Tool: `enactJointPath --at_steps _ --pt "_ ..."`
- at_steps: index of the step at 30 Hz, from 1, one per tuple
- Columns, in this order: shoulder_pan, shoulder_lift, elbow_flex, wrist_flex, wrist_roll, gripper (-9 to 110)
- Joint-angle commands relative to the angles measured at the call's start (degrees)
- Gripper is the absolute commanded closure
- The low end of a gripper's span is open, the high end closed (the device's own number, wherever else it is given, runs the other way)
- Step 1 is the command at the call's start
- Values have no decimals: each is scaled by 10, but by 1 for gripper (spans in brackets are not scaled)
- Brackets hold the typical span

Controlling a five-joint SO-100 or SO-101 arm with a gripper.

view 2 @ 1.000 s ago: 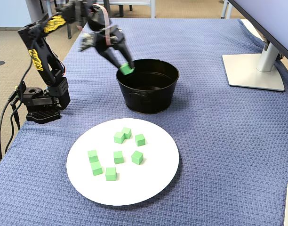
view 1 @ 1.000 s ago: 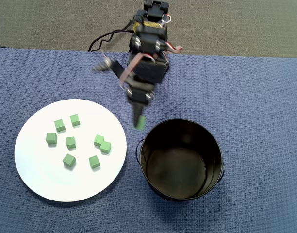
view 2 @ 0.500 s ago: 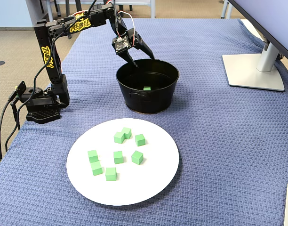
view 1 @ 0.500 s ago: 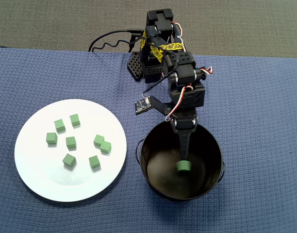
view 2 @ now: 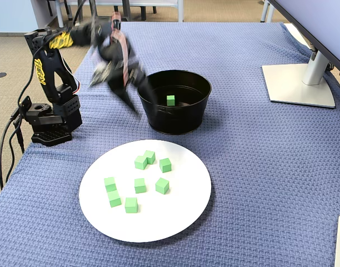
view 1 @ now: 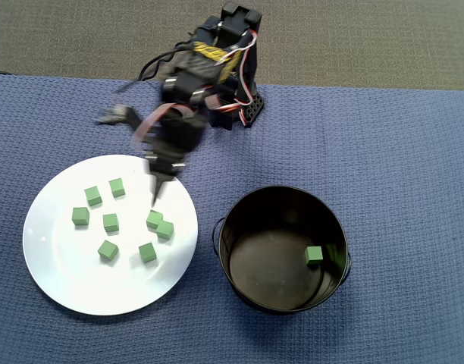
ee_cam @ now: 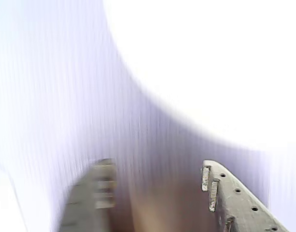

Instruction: Pick up the green cubes from the white plate and place them in the black recipient

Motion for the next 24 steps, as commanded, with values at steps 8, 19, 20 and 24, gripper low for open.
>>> enactJointPath --at_steps 8,19,20,24 --pt "41 -97 15 -62 4 94" --pt "10 -126 30 -25 48 74" --pt "7 -128 25 -15 53 74" --pt "-3 -142 20 11 67 75"
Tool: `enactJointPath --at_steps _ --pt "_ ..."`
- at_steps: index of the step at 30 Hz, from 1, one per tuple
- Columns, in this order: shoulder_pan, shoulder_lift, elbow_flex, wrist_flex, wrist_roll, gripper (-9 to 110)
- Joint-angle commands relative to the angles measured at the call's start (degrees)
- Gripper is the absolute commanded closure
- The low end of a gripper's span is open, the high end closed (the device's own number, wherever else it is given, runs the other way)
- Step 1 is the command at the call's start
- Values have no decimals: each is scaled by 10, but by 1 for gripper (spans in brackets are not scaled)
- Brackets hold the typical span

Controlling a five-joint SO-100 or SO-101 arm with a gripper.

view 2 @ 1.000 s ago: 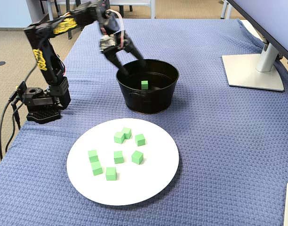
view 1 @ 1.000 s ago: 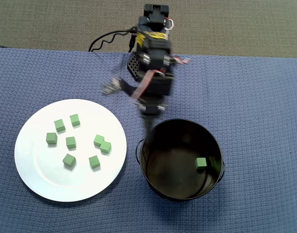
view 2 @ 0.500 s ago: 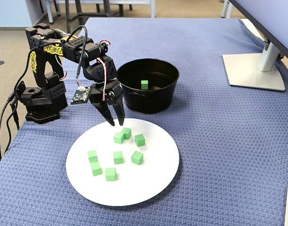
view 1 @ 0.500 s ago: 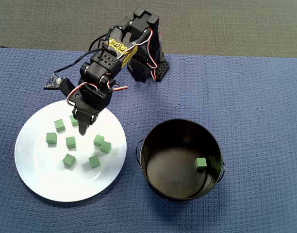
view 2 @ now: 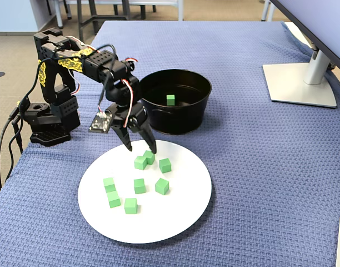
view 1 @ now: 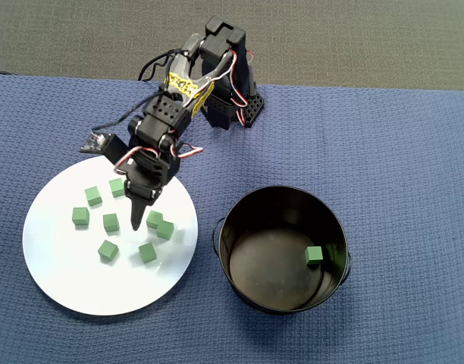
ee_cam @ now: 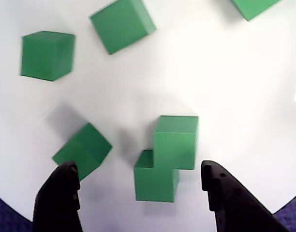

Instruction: Pick up the green cubes from the white plate and place them in the black recipient

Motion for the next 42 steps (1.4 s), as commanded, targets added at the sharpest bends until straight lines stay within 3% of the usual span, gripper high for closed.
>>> enactJointPath --at_steps 1,42 --pt "-17 4 -14 16 18 76" --pt "-59 -97 -33 -60 -15 82"
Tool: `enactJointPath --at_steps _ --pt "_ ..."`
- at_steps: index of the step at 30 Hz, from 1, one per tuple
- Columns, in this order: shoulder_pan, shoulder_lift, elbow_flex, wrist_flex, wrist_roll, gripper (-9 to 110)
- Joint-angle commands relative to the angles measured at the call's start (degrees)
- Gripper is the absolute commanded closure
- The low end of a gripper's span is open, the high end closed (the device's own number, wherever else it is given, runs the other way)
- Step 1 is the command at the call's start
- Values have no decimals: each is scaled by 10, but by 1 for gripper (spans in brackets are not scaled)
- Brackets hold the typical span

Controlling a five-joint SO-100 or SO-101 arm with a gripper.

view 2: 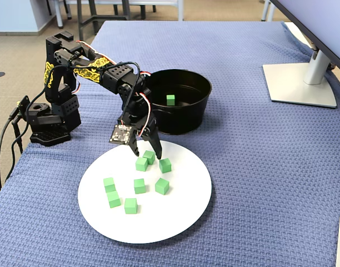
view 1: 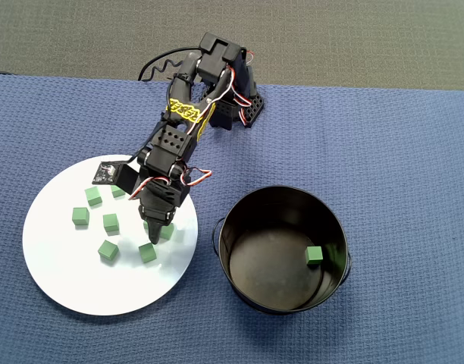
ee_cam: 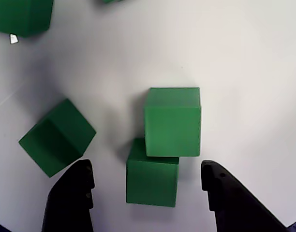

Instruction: Pick up the green cubes from the white plate and place them in the black recipient

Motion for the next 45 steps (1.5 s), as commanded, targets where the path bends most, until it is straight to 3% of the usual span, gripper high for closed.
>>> enactJointPath --at_steps 1,45 --pt "-11 2 -18 -12 -4 82" --pt "-22 1 5 -39 -9 96"
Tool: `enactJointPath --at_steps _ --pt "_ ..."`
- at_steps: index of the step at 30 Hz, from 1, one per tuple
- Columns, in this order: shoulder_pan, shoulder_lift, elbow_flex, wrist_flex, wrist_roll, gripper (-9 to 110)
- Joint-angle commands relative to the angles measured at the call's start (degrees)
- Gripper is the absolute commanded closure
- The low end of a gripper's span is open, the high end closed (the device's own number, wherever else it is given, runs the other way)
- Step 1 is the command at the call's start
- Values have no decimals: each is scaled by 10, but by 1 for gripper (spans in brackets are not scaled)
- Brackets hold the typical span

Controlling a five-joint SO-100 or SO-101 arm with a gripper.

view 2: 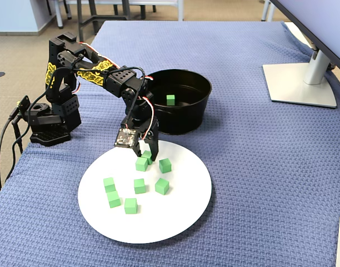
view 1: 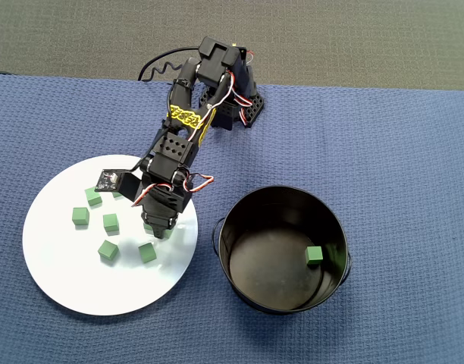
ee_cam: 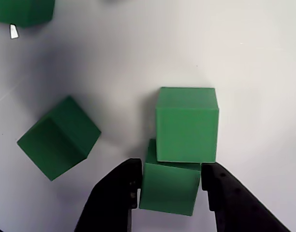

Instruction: Pick up the green cubes from the white plate and place them in the black recipient

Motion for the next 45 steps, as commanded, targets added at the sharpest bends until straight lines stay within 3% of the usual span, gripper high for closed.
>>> enactJointPath --at_steps 1,15,25,31,35,40,45 --pt "-10 25 2 -7 -8 96" --pt "-6 59 21 -11 -4 101" --pt "22 259 -43 143 44 101" --pt "-80 361 -63 186 123 101" --pt "-194 379 -47 144 172 101" --pt "-340 319 -63 98 234 102" --pt "-404 198 -134 69 263 100"
